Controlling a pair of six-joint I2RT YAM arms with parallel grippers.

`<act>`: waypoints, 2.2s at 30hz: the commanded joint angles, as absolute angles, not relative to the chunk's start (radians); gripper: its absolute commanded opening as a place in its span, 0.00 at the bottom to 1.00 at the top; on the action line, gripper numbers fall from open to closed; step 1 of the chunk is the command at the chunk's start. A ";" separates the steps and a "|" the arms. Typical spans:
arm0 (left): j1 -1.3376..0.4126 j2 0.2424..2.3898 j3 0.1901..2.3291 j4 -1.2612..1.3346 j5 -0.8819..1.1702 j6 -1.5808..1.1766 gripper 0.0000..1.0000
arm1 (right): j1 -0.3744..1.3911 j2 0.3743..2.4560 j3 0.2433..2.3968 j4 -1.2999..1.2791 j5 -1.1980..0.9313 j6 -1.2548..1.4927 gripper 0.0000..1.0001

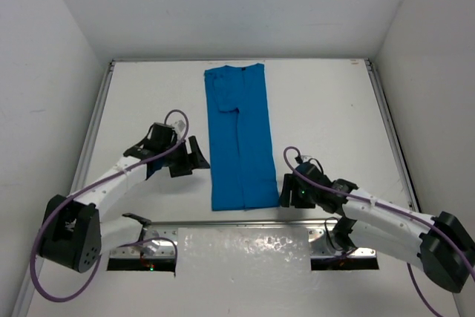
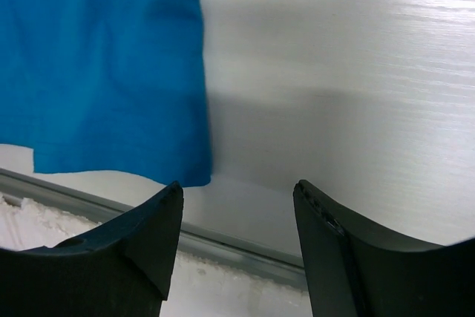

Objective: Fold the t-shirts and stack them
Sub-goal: Rotate the tshirt 90 degrees, then grab the bottom of the folded rectangular tshirt with both arms

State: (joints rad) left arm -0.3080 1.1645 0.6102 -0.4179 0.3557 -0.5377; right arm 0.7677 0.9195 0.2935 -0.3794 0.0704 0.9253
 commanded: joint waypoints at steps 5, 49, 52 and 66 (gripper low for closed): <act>-0.399 1.126 0.516 -0.318 0.376 -0.656 0.70 | 0.767 0.946 0.241 -0.194 0.006 0.972 0.61; -0.584 1.224 0.364 -0.153 0.359 -0.841 0.27 | 0.910 1.130 0.328 -0.410 0.229 1.161 0.30; -0.586 1.221 0.370 -0.141 0.370 -0.845 0.16 | 0.920 1.160 0.348 -0.391 0.222 1.158 0.26; -0.589 1.138 0.377 -0.193 0.368 -0.887 0.00 | 0.960 1.217 0.442 -0.390 0.235 1.143 0.00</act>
